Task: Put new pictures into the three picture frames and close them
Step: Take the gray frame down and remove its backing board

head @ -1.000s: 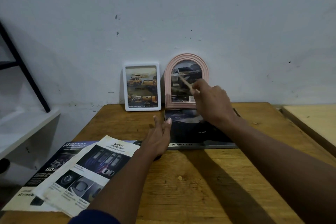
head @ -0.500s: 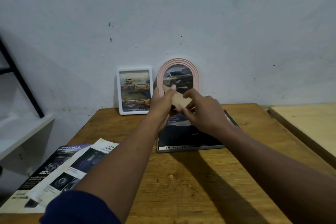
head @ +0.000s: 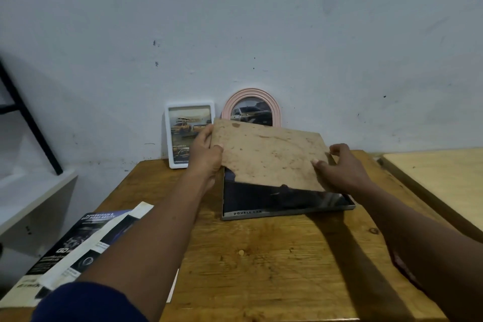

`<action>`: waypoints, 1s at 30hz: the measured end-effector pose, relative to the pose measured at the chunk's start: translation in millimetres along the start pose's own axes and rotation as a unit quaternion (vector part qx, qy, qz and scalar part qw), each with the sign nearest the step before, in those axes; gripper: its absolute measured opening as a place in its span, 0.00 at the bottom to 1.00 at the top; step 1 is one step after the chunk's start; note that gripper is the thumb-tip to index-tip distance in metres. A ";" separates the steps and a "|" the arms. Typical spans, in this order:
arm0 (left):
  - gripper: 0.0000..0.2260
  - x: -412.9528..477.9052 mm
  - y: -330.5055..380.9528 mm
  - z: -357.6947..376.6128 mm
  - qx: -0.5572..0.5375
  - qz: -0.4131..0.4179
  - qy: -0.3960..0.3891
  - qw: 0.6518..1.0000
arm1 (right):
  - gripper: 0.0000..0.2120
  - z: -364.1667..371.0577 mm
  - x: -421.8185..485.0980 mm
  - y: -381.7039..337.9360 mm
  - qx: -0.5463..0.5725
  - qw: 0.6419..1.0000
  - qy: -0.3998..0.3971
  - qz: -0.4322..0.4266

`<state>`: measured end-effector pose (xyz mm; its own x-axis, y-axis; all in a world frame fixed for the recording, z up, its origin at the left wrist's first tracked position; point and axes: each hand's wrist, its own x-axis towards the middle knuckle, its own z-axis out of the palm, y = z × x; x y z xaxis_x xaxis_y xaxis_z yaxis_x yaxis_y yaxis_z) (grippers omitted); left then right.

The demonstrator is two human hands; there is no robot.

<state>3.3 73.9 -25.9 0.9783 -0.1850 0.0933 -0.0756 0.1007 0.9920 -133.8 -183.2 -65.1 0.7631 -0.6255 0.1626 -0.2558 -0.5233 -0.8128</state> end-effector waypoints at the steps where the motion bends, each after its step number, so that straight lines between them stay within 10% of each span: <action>1: 0.27 -2.9 -0.4 -4.1 0.012 0.007 0.001 1.000 | 0.28 -2.1 -2.2 -0.2 0.028 1.000 0.001 0.007; 19: 0.28 -164.2 -64.3 -67.1 0.331 0.055 -0.042 0.941 | 0.24 -5.6 -163.0 21.3 -0.150 0.987 -0.035 -0.038; 30: 0.29 -184.3 -78.4 -66.3 0.572 0.067 -0.124 0.808 | 0.25 -9.3 -181.4 32.0 -0.308 0.948 -0.069 -0.035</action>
<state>-158.3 165.0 -126.5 0.8890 -0.4510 0.0800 -0.4445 -0.8073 0.3883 -285.9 -91.9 -115.4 0.8507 -0.5169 0.0953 -0.4669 -0.8265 -0.3146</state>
